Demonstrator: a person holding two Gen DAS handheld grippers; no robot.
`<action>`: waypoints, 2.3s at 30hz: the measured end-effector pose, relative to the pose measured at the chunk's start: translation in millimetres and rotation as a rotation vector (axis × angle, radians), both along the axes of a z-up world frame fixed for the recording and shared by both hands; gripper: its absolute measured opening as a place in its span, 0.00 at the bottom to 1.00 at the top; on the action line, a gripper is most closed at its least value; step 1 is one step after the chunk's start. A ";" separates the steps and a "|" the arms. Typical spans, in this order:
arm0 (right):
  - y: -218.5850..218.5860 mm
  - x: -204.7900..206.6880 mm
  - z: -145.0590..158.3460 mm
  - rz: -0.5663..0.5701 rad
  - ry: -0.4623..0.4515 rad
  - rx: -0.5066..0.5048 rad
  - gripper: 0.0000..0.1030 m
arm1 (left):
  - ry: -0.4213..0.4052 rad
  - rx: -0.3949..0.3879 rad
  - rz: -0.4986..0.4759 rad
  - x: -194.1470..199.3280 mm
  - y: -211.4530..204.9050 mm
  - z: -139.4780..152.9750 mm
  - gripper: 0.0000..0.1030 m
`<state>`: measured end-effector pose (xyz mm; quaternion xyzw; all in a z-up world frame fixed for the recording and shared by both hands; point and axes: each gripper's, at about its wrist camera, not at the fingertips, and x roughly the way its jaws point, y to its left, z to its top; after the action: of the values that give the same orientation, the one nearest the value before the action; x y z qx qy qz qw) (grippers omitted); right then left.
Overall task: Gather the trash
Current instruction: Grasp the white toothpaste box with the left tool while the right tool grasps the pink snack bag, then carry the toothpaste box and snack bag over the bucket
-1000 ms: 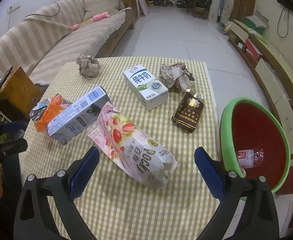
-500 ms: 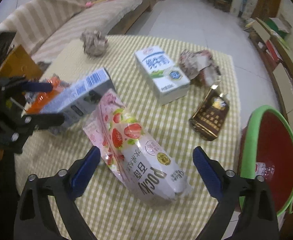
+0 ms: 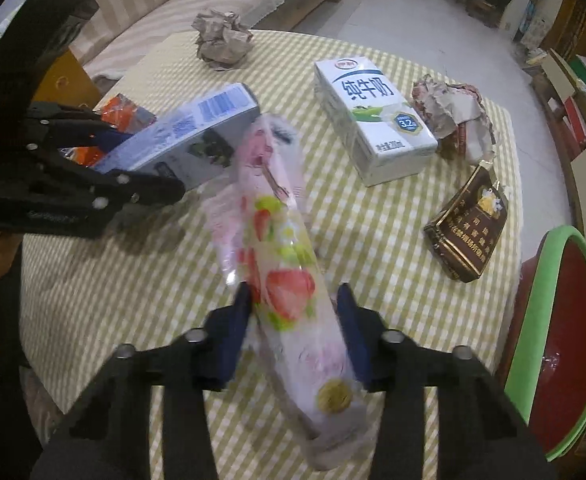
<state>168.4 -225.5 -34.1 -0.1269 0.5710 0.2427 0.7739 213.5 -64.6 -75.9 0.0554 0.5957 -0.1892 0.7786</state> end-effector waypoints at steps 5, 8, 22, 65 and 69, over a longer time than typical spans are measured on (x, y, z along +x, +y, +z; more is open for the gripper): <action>-5.6 1.3 4.9 -0.029 0.022 0.038 0.33 | -0.003 -0.018 -0.001 -5.4 10.3 6.3 0.35; -10.1 -2.0 14.7 -0.043 0.015 0.060 0.33 | -0.030 -0.040 0.016 -11.0 14.6 17.5 0.35; -26.9 -19.6 61.7 -0.103 -0.079 0.160 0.33 | -0.156 -0.252 0.130 -40.0 46.7 93.5 0.35; -294.8 -9.4 116.4 -0.751 -0.229 0.201 0.33 | -0.124 -0.433 -0.071 9.7 -195.2 122.8 0.35; -304.7 -3.7 107.0 -0.787 -0.214 0.182 0.33 | -0.123 -0.422 -0.085 14.7 -218.0 119.6 0.35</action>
<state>164.8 -530.2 72.9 0.1456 0.4683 -0.0368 0.8707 228.3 -282.5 43.6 -0.0720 0.4917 -0.3386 0.7990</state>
